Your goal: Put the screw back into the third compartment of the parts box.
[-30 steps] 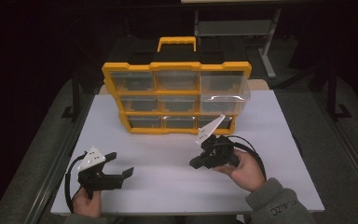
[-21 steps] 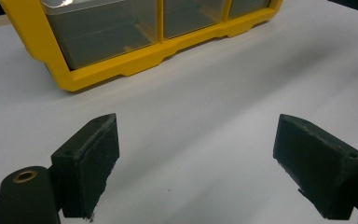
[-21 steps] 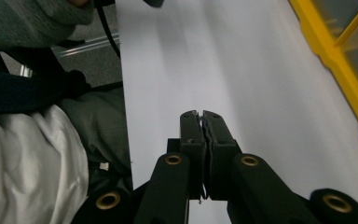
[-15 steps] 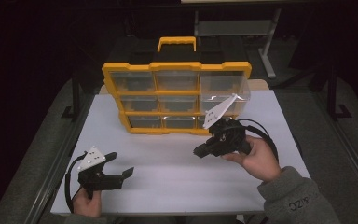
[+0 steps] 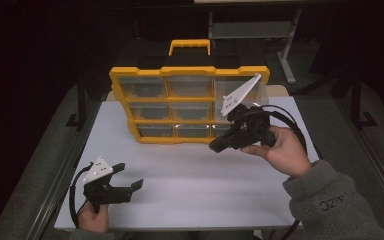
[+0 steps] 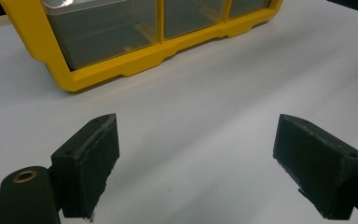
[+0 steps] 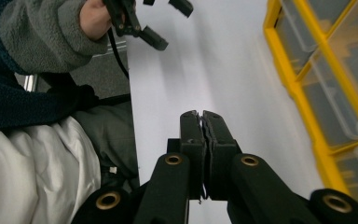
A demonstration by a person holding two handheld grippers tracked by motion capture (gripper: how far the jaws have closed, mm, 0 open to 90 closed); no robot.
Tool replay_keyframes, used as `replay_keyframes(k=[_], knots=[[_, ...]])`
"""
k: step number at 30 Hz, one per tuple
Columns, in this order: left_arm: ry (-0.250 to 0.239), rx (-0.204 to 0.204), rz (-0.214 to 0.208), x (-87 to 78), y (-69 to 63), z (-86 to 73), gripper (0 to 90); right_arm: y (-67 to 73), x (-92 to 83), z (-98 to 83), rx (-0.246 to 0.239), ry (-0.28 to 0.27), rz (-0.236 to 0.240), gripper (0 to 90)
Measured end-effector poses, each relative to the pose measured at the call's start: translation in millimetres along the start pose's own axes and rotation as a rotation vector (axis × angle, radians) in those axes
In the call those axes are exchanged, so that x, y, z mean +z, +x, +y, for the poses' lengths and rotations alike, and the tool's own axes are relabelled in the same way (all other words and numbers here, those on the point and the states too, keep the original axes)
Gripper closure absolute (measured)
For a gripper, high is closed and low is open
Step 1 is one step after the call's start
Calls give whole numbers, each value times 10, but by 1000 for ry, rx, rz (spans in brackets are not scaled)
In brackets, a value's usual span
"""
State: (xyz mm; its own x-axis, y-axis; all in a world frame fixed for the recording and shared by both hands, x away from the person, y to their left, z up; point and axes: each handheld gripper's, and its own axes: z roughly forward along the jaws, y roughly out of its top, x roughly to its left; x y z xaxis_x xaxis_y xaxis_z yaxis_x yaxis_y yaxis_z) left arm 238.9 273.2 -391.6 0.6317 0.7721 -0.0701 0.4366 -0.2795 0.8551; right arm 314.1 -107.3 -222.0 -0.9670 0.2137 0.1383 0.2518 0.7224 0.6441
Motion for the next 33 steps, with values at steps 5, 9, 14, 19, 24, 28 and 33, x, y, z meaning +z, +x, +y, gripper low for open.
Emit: replay_keyframes(k=[5, 9, 14, 19, 24, 28, 33], knots=[[-4, -4, -2, 2, 2, -1, 137, -47, -140, 71, -7, -23, -13, 872], [6, 1, -1, -5, -1, 3, 137, -80, -250, 149, 0, -26, -29, 871], [-3, -13, -4, 7, -6, -6, 137, -117, -386, 248, 13, -30, -45, 872], [10, 12, -1, -2, 13, 0, 137, -160, -504, 337, 11, -32, -62, 872], [0, -3, -4, -5, 2, -3, 137, -225, -632, 400, 29, -37, -85, 872], [0, -4, -4, -5, -1, -2, 137, -281, -738, 434, 39, -44, -105, 871], [7, -8, -3, -9, 4, -5, 137, -346, -808, 445, 60, -45, -121, 871]])
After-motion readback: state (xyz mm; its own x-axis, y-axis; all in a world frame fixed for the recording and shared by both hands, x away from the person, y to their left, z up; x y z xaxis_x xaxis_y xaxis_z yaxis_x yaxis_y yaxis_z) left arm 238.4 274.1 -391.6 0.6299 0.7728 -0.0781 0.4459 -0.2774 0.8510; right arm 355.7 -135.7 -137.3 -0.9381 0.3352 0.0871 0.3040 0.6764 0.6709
